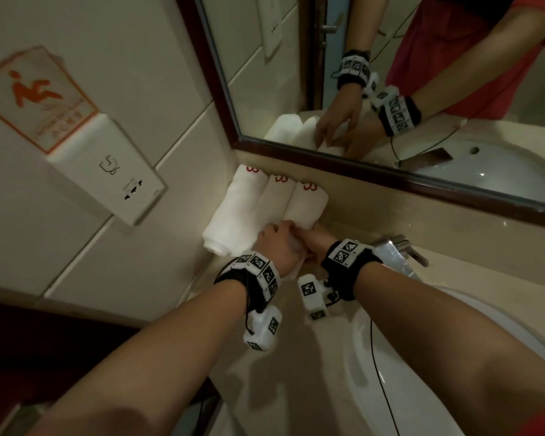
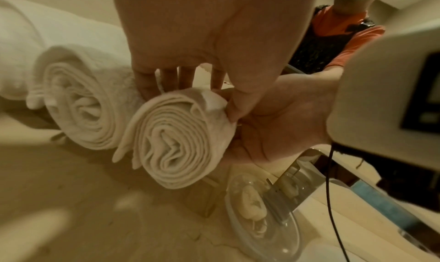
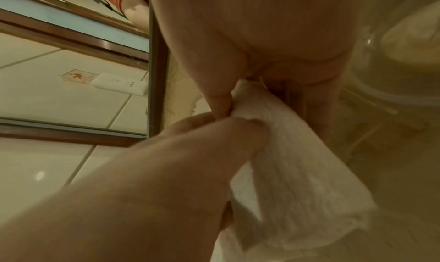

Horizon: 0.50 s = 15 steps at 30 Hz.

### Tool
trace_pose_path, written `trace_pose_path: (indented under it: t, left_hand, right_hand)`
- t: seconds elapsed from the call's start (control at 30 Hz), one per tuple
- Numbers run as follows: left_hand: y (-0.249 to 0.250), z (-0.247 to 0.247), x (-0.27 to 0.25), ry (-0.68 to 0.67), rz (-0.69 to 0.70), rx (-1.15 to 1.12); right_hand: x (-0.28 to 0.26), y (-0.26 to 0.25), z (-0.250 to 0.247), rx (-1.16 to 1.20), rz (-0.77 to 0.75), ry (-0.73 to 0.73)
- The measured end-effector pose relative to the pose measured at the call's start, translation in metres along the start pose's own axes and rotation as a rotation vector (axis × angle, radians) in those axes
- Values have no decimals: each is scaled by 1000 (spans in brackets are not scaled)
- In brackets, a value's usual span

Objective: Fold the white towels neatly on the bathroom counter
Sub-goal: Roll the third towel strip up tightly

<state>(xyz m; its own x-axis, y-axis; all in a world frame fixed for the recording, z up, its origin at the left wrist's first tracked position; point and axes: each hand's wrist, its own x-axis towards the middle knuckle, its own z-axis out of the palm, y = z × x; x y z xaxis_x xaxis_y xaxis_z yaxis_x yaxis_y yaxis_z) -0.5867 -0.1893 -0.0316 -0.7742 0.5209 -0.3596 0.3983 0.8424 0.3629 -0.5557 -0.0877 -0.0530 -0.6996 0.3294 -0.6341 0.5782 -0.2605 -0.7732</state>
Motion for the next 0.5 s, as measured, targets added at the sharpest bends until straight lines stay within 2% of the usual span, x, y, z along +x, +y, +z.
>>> trace_pose_path:
  t: [0.07, 0.13, 0.23, 0.33, 0.4, 0.5]
  left_hand:
    - [-1, 2, -2, 16, 42, 25]
    - [0, 4, -5, 43, 66, 70]
    - [8, 5, -10, 110, 126, 229]
    - [17, 9, -14, 134, 306, 409]
    - [18, 14, -12, 74, 401, 544]
    - [9, 20, -7, -83, 405, 639]
  right_hand:
    - [-1, -2, -4, -12, 37, -36]
    - [-3, -5, -10, 16, 47, 9]
    - [2, -6, -22, 5, -47, 162]
    - [6, -12, -24, -19, -139, 154]
    - [4, -19, -24, -18, -134, 114]
    - [3, -26, -24, -67, -116, 75]
